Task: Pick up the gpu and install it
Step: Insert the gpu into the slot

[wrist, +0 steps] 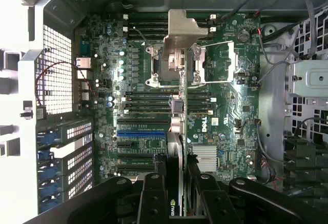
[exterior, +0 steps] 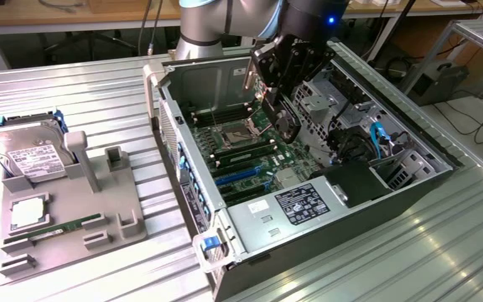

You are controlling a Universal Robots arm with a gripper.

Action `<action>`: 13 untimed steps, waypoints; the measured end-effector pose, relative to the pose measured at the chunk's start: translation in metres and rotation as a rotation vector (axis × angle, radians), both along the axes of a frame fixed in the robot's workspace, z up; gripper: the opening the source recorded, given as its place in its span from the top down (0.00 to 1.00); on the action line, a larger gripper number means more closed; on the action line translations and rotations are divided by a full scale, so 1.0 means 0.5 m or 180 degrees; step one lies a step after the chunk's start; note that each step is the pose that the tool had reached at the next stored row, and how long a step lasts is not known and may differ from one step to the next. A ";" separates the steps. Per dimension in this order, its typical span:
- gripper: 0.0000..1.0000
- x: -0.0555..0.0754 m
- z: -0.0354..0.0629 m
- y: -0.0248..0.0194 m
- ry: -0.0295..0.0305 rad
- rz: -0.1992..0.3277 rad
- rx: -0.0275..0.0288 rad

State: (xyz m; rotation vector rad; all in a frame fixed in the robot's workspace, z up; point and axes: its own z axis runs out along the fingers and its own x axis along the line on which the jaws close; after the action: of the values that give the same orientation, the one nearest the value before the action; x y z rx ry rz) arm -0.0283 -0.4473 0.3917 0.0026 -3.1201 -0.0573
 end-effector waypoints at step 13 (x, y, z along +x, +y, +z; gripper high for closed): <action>0.74 0.000 -0.004 0.0000 -0.0037 0.0872 0.0001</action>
State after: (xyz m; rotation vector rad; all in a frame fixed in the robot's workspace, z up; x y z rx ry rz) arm -0.0283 -0.4473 0.3899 0.4298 -3.0971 -0.0529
